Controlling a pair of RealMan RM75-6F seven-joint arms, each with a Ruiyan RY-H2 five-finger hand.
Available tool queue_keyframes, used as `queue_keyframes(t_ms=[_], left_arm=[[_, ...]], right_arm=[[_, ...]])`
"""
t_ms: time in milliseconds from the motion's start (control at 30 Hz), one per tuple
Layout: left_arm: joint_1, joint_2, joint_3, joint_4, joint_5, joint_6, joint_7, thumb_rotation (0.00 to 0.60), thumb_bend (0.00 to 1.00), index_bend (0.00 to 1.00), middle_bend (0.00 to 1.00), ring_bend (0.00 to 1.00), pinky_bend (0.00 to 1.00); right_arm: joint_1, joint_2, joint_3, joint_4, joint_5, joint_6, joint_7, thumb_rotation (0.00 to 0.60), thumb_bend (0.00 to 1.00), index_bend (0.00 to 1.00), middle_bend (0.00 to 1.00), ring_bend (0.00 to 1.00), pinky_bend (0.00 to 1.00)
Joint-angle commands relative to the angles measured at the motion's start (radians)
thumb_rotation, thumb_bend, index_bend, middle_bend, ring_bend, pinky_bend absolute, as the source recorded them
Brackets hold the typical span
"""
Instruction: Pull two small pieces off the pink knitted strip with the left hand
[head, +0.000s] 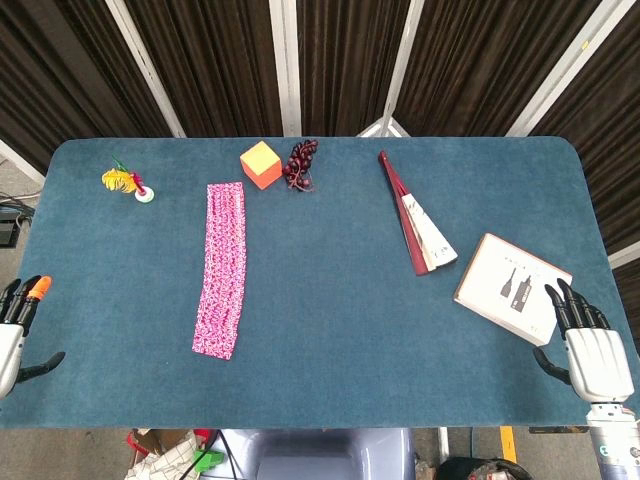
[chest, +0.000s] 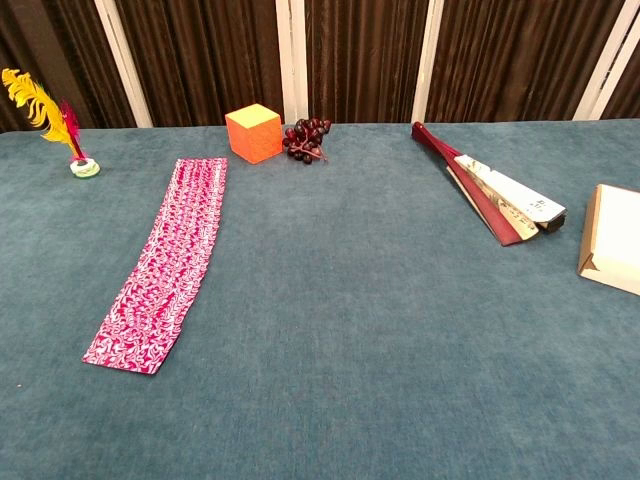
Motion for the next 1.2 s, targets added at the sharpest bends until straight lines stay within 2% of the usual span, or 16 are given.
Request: queue_keyframes(t_ms=[33,667,833,900,1000,1067,1133,1200], left_arm=[[0.000,0.000,0.000,0.000,0.000,0.000,0.000,0.600,0.22,0.07,0.05,0.00,0.17],[-0.006,-0.001,0.012,0.002,0.034,-0.005,-0.013,0.600,0.25,0.07,0.09,0.03,0.20],[-0.010,0.000,0.013,0.010,0.043,-0.007,-0.035,0.600,0.25,0.07,0.14,0.04,0.22],[-0.019,-0.003,0.015,0.015,0.046,-0.023,-0.041,0.600,0.27,0.07,0.20,0.08,0.26],[-0.037,-0.009,0.019,0.020,0.057,-0.051,-0.036,0.600,0.36,0.07,0.39,0.24,0.42],[-0.047,-0.018,0.019,0.029,0.070,-0.058,-0.043,0.600,0.46,0.07,0.59,0.43,0.56],[-0.058,-0.027,0.018,0.033,0.073,-0.071,-0.036,0.600,0.57,0.08,0.75,0.58,0.65],[-0.074,-0.035,0.018,0.034,0.072,-0.098,-0.013,0.600,0.68,0.09,0.84,0.66,0.69]], right_arm=[[0.000,0.001,-0.001,-0.001,0.000,-0.001,-0.001,0.600,0.27,0.00,0.00,0.14,0.24],[0.000,0.004,-0.003,-0.006,0.002,-0.005,-0.003,0.600,0.27,0.00,0.00,0.14,0.24],[0.001,0.005,-0.002,-0.005,0.005,-0.009,0.001,0.600,0.27,0.00,0.00,0.14,0.24],[0.002,0.005,-0.002,-0.005,0.008,-0.012,0.001,0.600,0.27,0.00,0.00,0.14,0.24],[0.002,0.005,-0.001,-0.005,0.010,-0.013,0.002,0.600,0.27,0.00,0.00,0.14,0.24],[0.002,0.004,0.000,-0.005,0.011,-0.013,0.003,0.600,0.27,0.00,0.00,0.14,0.25],[0.003,0.004,-0.001,-0.005,0.011,-0.014,0.004,0.600,0.27,0.00,0.00,0.14,0.25],[0.003,0.004,-0.001,-0.003,0.013,-0.017,0.005,0.600,0.27,0.00,0.00,0.14,0.25]])
